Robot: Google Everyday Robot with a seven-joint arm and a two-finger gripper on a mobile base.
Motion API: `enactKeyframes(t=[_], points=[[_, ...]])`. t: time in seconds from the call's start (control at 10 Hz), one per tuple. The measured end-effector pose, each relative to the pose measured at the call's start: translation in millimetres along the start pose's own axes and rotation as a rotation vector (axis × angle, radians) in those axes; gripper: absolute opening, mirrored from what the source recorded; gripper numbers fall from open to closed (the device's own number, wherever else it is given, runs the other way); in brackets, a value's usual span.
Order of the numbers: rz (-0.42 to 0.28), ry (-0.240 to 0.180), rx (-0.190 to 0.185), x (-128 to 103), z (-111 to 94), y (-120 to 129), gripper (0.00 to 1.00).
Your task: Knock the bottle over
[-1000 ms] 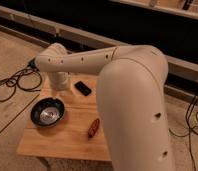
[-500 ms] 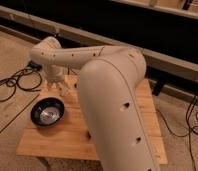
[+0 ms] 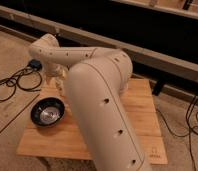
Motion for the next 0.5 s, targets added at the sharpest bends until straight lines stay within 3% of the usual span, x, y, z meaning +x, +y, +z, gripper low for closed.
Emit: enactKeyframes(t=[0.5], points=[[0.078,-0.044,0.009,-36,7,-3,0.65]])
